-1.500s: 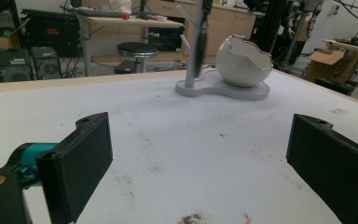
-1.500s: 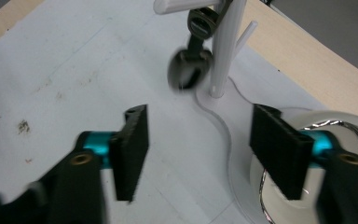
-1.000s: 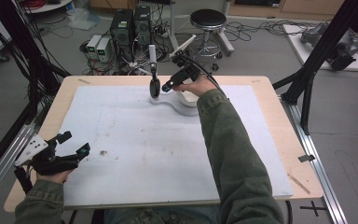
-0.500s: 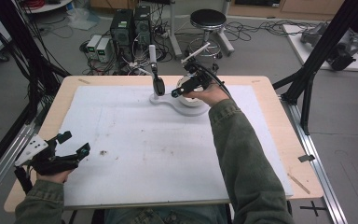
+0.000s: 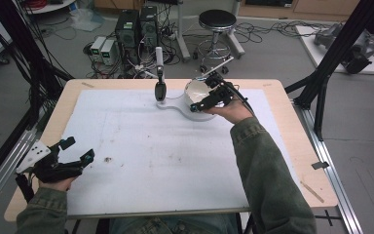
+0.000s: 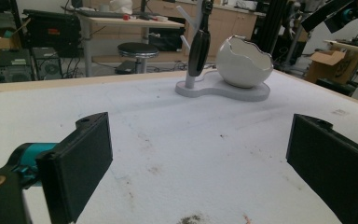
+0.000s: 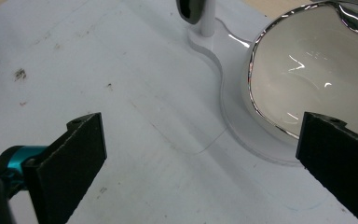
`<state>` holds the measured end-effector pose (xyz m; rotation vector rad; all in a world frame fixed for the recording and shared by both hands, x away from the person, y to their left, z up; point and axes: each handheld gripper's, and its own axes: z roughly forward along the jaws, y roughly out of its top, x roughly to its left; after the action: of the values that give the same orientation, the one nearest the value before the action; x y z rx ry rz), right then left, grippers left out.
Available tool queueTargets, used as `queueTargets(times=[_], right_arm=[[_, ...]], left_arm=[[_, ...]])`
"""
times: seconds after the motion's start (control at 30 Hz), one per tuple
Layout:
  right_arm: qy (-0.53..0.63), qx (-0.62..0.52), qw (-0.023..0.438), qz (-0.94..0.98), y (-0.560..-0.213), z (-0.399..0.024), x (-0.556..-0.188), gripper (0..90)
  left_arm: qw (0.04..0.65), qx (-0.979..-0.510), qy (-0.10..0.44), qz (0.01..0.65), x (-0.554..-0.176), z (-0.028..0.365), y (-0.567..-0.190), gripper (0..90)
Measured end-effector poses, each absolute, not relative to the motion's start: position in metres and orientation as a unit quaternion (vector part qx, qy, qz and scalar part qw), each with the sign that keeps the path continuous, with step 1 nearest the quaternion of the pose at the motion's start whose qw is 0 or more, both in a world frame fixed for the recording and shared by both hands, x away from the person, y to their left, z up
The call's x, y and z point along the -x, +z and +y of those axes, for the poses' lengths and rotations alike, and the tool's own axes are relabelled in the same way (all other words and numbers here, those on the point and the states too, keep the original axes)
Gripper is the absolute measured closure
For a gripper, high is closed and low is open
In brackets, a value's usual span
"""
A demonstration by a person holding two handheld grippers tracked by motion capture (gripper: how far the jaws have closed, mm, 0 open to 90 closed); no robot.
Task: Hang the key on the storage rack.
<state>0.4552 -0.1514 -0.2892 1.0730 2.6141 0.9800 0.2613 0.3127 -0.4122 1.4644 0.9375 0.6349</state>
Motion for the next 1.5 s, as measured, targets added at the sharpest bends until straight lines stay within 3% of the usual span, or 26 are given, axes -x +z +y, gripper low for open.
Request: queueTargets(times=[1.1,1.5], right_arm=[[0.437,-0.398,0.116,0.798,-0.352,-0.26,-0.388,0.5],[0.486,-0.393,0.193,0.756,-0.373,-0.284,-0.357,0.5]], left_arm=[[0.584,-0.646,0.264,0.414,-0.265,0.311,-0.415,7.3],[0.574,-0.655,0.256,0.419,-0.267,0.31,-0.417,7.2]])
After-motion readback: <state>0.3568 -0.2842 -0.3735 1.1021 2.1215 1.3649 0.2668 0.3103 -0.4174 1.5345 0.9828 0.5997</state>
